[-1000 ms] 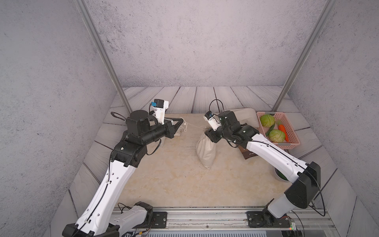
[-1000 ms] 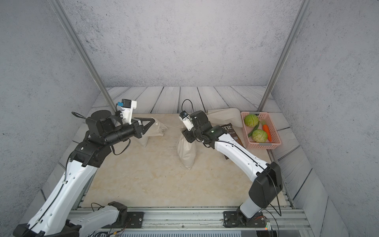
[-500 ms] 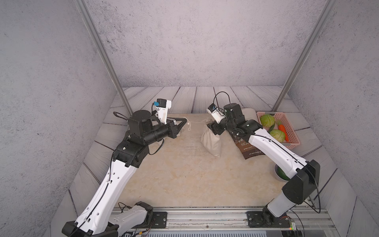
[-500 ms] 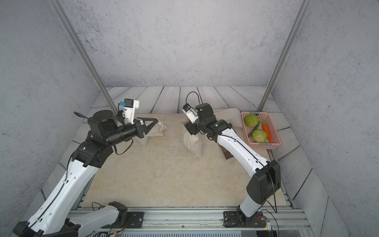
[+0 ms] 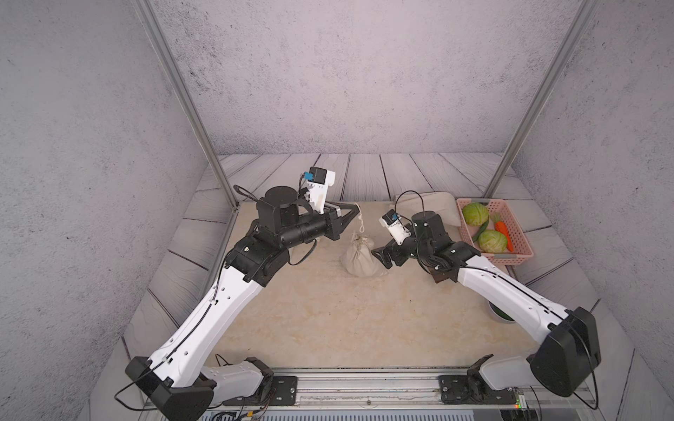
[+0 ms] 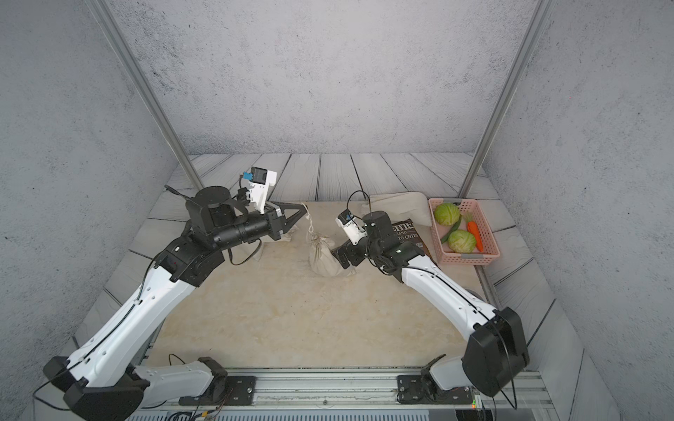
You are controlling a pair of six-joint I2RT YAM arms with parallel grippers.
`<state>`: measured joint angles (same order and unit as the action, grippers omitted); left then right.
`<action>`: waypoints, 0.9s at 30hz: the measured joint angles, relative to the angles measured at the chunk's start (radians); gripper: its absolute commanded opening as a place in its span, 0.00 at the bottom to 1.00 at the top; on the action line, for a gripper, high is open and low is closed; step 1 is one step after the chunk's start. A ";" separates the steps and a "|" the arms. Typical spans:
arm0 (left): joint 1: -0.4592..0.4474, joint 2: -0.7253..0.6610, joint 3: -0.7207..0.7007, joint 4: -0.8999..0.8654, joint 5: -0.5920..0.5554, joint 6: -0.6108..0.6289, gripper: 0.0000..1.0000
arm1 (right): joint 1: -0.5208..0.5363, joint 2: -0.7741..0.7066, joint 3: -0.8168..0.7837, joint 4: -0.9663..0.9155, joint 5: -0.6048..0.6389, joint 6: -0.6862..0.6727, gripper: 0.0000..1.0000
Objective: Close the soil bag
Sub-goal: Frap the soil bag at the center of the board, then place the soil bag at the center of the board.
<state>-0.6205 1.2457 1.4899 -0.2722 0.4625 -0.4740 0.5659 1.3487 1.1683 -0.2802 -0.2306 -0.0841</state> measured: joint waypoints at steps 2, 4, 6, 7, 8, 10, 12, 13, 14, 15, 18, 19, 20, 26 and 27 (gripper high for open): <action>-0.018 0.014 0.012 0.006 -0.009 0.003 0.00 | 0.001 -0.055 -0.001 0.029 -0.004 0.018 0.99; -0.030 0.024 0.025 0.007 -0.021 0.004 0.00 | 0.009 -0.106 -0.001 0.064 -0.011 0.039 0.99; -0.036 0.030 0.037 0.006 -0.033 0.007 0.00 | 0.025 -0.141 -0.002 0.097 -0.016 0.059 0.99; -0.038 0.032 0.042 0.006 -0.040 0.010 0.00 | 0.038 -0.152 -0.003 0.116 -0.017 0.069 0.98; -0.039 0.034 0.047 0.005 -0.048 0.012 0.00 | 0.054 -0.160 -0.003 0.134 -0.018 0.077 0.97; -0.043 0.037 0.061 -0.003 -0.058 0.016 0.00 | 0.089 -0.161 -0.003 0.176 -0.011 0.094 0.93; -0.045 0.037 0.072 -0.012 -0.066 0.019 0.00 | 0.119 -0.149 -0.003 0.209 0.002 0.106 0.87; -0.046 0.038 0.077 -0.015 -0.069 0.021 0.00 | 0.132 -0.139 -0.001 0.224 0.006 0.110 0.84; -0.047 0.038 0.081 -0.017 -0.074 0.022 0.00 | 0.142 -0.126 0.003 0.232 0.011 0.115 0.81; -0.048 0.038 0.086 -0.019 -0.077 0.023 0.00 | 0.149 -0.108 0.013 0.236 0.015 0.118 0.78; -0.050 0.038 0.095 -0.024 -0.085 0.026 0.00 | 0.154 -0.050 0.048 0.239 0.020 0.118 0.66; -0.050 0.038 0.097 -0.025 -0.087 0.026 0.00 | 0.155 -0.034 0.059 0.239 0.021 0.118 0.62; -0.050 0.038 0.100 -0.029 -0.092 0.027 0.00 | 0.156 -0.017 0.071 0.237 0.021 0.118 0.56; -0.050 0.038 0.110 -0.039 -0.099 0.031 0.00 | 0.158 0.016 0.086 0.218 0.024 0.098 0.32; -0.050 0.038 0.113 -0.042 -0.100 0.032 0.00 | 0.158 0.026 0.089 0.210 0.027 0.095 0.27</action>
<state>-0.6704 1.2839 1.6032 -0.3141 0.3626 -0.4416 0.7235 1.3743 1.2575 -0.0700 -0.2031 0.0105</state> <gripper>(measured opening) 0.040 0.340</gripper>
